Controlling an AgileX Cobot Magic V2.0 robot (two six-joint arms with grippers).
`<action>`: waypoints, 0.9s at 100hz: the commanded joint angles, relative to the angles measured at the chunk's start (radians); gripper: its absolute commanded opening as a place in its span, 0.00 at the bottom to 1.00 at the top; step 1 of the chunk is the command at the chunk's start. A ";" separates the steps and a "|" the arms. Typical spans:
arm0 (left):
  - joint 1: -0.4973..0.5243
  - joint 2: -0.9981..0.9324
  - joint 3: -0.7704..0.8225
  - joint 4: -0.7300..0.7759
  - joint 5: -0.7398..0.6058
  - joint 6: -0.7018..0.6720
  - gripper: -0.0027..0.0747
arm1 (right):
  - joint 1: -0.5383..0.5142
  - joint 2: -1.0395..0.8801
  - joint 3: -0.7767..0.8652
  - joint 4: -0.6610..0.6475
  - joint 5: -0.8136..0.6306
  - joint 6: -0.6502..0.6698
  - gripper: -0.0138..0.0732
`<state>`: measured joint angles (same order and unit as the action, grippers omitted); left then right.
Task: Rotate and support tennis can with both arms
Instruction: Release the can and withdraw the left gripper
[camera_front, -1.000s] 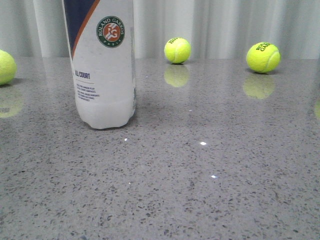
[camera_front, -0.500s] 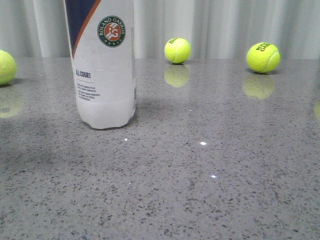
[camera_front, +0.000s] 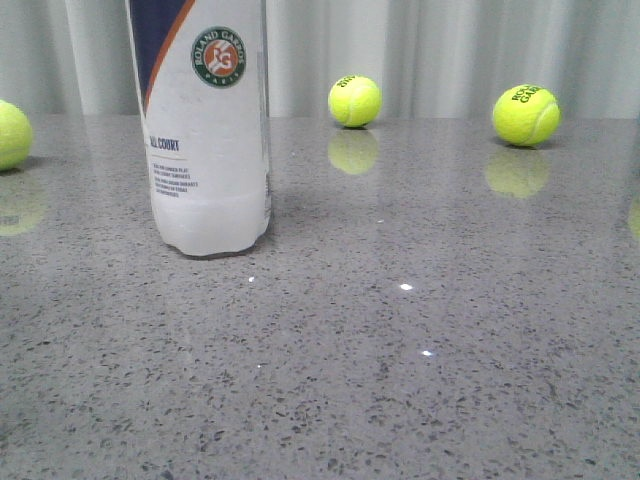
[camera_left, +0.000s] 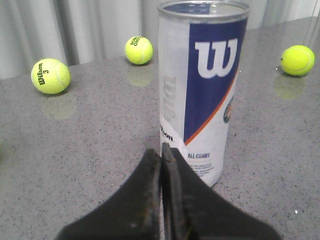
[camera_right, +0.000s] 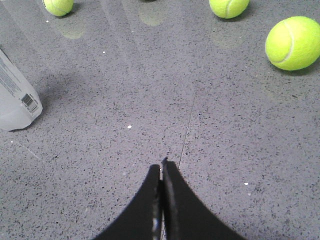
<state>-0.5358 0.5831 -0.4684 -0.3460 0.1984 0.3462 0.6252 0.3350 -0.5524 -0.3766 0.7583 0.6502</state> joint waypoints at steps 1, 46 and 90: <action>0.003 -0.029 0.010 -0.008 -0.085 -0.008 0.01 | -0.006 0.008 -0.025 -0.033 -0.067 -0.001 0.08; 0.018 -0.142 0.202 -0.003 -0.274 -0.008 0.01 | -0.006 0.008 -0.025 -0.033 -0.067 -0.001 0.08; 0.323 -0.417 0.443 0.300 -0.282 -0.293 0.01 | -0.006 0.008 -0.025 -0.033 -0.067 -0.001 0.08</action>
<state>-0.2704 0.2188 -0.0442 -0.0552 -0.0090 0.0705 0.6252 0.3350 -0.5524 -0.3766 0.7583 0.6502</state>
